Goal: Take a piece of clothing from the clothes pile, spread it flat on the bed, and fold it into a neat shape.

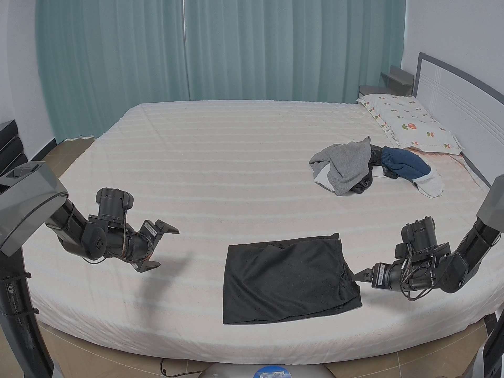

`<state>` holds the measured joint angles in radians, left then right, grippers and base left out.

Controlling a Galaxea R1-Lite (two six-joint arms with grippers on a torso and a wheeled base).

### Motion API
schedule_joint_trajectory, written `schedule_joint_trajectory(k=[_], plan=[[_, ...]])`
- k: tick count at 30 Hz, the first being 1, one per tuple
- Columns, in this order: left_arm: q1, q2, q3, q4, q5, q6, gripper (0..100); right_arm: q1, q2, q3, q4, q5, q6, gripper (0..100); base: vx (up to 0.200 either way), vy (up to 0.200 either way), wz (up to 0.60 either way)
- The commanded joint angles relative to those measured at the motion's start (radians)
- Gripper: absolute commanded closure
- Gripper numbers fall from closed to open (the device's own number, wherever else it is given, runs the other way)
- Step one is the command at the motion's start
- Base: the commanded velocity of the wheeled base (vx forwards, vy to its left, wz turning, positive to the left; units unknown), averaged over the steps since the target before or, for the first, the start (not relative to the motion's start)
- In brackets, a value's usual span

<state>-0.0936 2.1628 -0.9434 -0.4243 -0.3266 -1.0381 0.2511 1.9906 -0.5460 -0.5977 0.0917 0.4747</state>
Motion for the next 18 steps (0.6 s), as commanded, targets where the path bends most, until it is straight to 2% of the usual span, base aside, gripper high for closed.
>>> schedule_joint_trajectory(k=[1,2,5,11,18], plan=[[0.0,0.003,0.0,-0.001,0.0,0.001,0,-0.016,0.002,-0.008,-0.013,0.079,0.038,0,0.0,0.0,0.0],[0.0,0.005,-0.002,-0.001,0.0,0.001,0,-0.012,0.016,-0.014,-0.027,0.108,0.051,0,0.0,0.0,0.0],[0.0,0.006,0.0,-0.001,0.0,0.001,0,0.002,0.053,-0.029,-0.063,0.134,0.07,0,0.0,0.0,0.0],[-0.001,0.006,-0.002,-0.001,0.001,0.003,0,0.019,0.152,-0.065,-0.139,0.128,0.058,0,0.0,0.0,0.0],[-0.001,0.006,-0.002,-0.001,0.003,0.004,0,0.04,0.169,-0.086,-0.145,0.135,0.05,0,0.0,0.0,0.0]])
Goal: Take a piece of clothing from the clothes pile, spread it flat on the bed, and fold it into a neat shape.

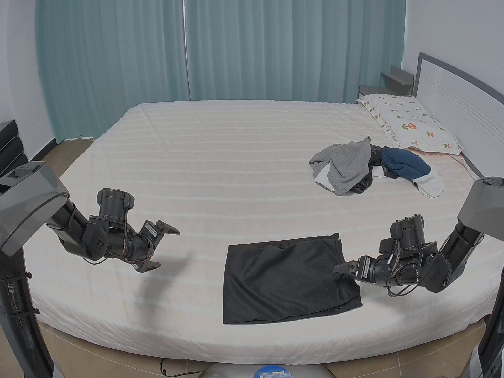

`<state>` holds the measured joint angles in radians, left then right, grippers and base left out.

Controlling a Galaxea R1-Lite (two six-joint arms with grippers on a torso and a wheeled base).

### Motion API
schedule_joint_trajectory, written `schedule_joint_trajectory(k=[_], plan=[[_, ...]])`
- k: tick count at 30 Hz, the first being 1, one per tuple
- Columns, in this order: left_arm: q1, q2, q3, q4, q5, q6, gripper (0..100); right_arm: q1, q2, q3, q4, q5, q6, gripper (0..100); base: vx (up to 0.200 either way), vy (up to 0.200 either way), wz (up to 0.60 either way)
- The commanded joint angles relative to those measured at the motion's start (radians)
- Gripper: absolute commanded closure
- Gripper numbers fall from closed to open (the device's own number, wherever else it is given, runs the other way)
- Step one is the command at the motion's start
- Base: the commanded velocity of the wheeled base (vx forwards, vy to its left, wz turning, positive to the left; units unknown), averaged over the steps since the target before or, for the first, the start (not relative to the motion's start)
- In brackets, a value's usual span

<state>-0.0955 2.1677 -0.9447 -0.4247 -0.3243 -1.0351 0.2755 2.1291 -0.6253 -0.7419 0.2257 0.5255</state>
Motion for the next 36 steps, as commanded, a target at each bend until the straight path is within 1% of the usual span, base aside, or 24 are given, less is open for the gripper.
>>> schedule_joint_trajectory(k=[1,3,4,6,7,8,10,17,26,27,31,33,36], plan=[[0.0,0.001,0.0,0.0,0.001,0.001,0,0.016,0.031,-0.007,-0.001,0.001,-0.001,100,0.0,0.0,0.0],[0.0,0.001,0.0,0.0,0.001,0.001,0,0.016,0.031,-0.007,-0.001,0.001,-0.001,100,0.0,0.0,0.0],[0.0,0.001,0.0,0.0,0.001,0.0,0,0.024,0.045,0.01,0.004,-0.005,-0.03,100,0.0,0.0,0.0],[0.0,0.001,0.001,0.0,0.001,0.0,0,0.013,0.037,0.036,0.006,-0.006,-0.073,100,0.0,0.0,0.0],[0.0,0.001,0.001,0.0,0.001,0.0,0,0.013,0.037,0.036,0.006,-0.006,-0.073,100,0.0,0.0,0.0],[0.0,0.001,0.0,0.0,0.001,0.0,0,-0.01,0.025,0.062,0.001,-0.006,-0.116,100,0.0,0.0,0.0],[0.0,0.001,0.0,0.0,0.001,0.0,0,-0.027,0.012,0.081,-0.001,-0.008,-0.145,100,0.0,0.0,0.0],[0.0,0.001,0.0,0.0,0.001,0.0,0,-0.058,-0.006,0.107,-0.002,0.0,-0.16,100,0.0,0.0,0.0],[0.0,0.001,0.0,0.0,0.001,0.0,0,-0.061,0.009,0.108,-0.001,0.003,-0.164,100,0.0,0.0,0.0],[0.0,0.001,-0.002,0.0,0.001,0.0,0,-0.061,0.009,0.108,-0.001,0.004,-0.164,0,0.0,0.0,0.0],[0.0,0.001,-0.003,0.001,0.001,-0.002,0,-0.07,-0.012,0.098,-0.004,0.012,-0.162,0,0.0,0.0,0.0],[0.0,0.001,-0.003,0.0,0.001,-0.002,0,-0.087,-0.032,0.072,-0.001,0.015,-0.165,0,0.0,0.0,0.0],[0.0,0.001,-0.003,0.001,-0.001,-0.003,0,-0.087,-0.034,0.024,0.006,0.033,-0.156,0,0.0,0.0,0.0]])
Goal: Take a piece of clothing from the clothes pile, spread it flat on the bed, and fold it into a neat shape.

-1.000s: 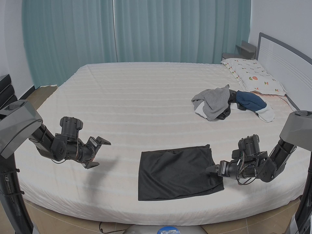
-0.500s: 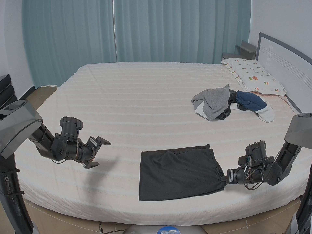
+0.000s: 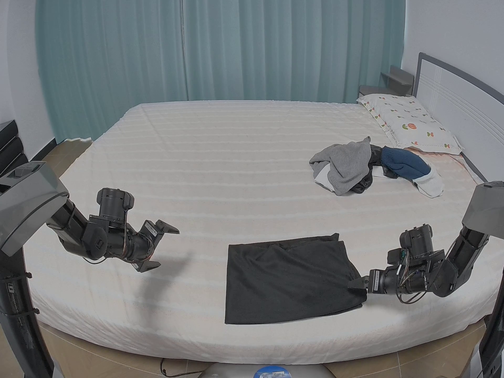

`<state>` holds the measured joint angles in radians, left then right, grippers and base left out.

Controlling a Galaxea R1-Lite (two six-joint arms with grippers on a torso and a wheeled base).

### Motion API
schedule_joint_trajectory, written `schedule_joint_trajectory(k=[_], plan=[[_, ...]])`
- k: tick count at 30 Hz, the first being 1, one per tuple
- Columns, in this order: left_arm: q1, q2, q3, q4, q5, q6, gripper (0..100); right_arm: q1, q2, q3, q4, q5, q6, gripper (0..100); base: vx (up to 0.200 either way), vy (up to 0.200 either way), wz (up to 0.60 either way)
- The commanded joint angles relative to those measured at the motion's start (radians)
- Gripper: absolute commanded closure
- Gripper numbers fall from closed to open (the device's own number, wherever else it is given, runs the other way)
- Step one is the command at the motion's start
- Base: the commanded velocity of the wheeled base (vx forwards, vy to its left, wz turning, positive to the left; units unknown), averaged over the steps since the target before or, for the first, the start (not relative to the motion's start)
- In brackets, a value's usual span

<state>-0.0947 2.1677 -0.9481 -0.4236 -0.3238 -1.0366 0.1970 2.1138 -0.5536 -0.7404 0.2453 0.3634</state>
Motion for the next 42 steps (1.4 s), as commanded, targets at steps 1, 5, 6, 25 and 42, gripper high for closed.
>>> schedule_joint_trajectory(k=[1,5,6,25,42], plan=[[0.0,-0.002,0.0,0.002,-0.003,-0.003,0,-0.007,-0.003,-0.095,0.004,0.029,0.009,0,0.0,0.0,0.0],[0.0,-0.002,0.0,0.002,-0.003,-0.003,0,-0.002,0.051,-0.15,-0.005,0.032,0.022,0,0.0,0.0,0.0],[-0.005,-0.003,0.003,0.002,-0.003,-0.005,0,0.002,0.124,-0.249,-0.005,0.025,0.075,0,0.0,0.0,0.0],[-0.017,0.0,0.006,0.0,0.003,0.001,0,0.022,0.307,-0.552,-0.005,0.017,0.319,0,0.0,0.0,0.0],[-0.04,0.009,-0.012,-0.001,0.006,0.001,0,-0.008,0.314,-0.572,-0.005,0.017,0.322,100,0.0,0.0,0.0]])
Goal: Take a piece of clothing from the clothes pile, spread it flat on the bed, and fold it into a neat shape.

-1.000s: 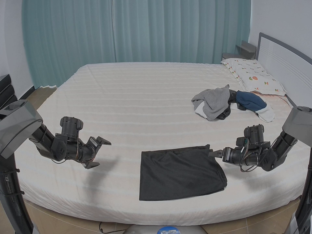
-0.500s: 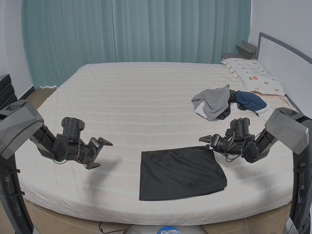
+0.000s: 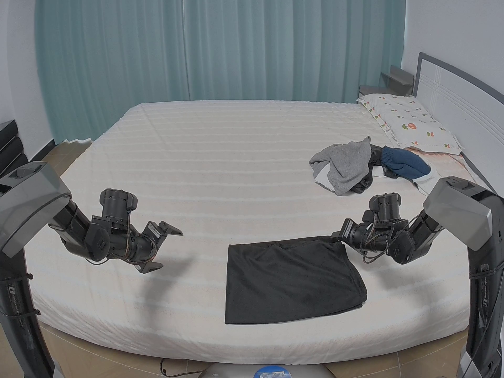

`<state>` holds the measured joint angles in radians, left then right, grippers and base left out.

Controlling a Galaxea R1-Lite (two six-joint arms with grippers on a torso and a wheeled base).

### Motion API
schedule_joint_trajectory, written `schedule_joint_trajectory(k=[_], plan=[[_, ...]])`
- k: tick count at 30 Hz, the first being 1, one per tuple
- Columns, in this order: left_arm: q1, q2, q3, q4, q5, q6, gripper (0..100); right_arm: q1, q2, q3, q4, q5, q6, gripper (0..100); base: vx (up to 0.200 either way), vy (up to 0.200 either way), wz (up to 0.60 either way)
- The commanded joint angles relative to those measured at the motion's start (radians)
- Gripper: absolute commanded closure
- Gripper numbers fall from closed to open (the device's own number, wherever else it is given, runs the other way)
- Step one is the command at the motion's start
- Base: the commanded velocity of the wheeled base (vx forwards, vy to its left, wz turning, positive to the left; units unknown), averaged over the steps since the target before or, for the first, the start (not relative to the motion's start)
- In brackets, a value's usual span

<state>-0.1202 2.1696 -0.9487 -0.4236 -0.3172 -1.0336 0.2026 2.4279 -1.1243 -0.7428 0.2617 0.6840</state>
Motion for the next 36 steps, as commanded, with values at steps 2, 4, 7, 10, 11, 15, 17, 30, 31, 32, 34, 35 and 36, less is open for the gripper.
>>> schedule_joint_trajectory(k=[2,4,7,10,11,15,17,30,31,32,34,35,36], plan=[[-0.026,0.01,-0.022,-0.001,0.0,-0.003,0,-0.028,0.0,-0.003,-0.003,0.001,0.002,100,0.0,0.0,0.0],[-0.032,0.015,-0.028,-0.001,0.0,-0.003,0,-0.038,0.002,-0.003,-0.003,0.002,0.002,100,0.0,0.0,0.0],[-0.059,0.026,-0.048,-0.001,0.003,-0.002,0,-0.063,0.002,-0.014,-0.003,0.004,0.003,100,0.0,0.0,0.0],[-0.084,0.042,-0.076,0.0,0.009,-0.002,0,-0.063,0.005,-0.014,-0.003,0.002,0.022,100,0.0,0.0,0.0],[-0.087,0.042,-0.078,0.0,0.01,-0.002,0,-0.063,0.007,-0.014,-0.003,0.002,0.025,100,0.0,0.0,0.0],[-0.139,0.067,-0.097,-0.001,0.058,0.0,0,-0.061,-0.01,0.004,-0.003,0.004,0.054,100,0.0,0.0,0.0],[-0.15,0.073,-0.105,0.0,0.067,0.0,0,-0.058,-0.018,0.014,-0.003,0.005,0.054,100,0.0,0.0,0.0],[-0.223,0.223,-0.301,0.002,0.17,0.081,0,-0.026,-0.009,0.024,-0.001,0.05,0.055,0,0.0,0.0,0.0],[-0.225,0.228,-0.306,0.002,0.176,0.086,0,-0.025,-0.009,0.024,-0.001,0.051,0.055,0,0.0,0.0,0.0],[-0.234,0.248,-0.328,0.002,0.199,0.093,0,-0.018,-0.01,0.027,-0.003,0.059,0.057,0,0.0,0.0,0.0],[-0.245,0.268,-0.352,0.003,0.227,0.095,0,-0.006,-0.015,0.034,-0.003,0.06,0.058,100,0.0,0.0,0.0],[-0.245,0.268,-0.352,0.003,0.227,0.095,0,-0.006,-0.015,0.034,-0.003,0.06,0.058,100,0.0,0.0,0.0],[-0.245,0.271,-0.355,0.006,0.228,0.095,0,-0.005,-0.013,0.035,-0.003,0.06,0.058,100,0.0,0.0,0.0]])
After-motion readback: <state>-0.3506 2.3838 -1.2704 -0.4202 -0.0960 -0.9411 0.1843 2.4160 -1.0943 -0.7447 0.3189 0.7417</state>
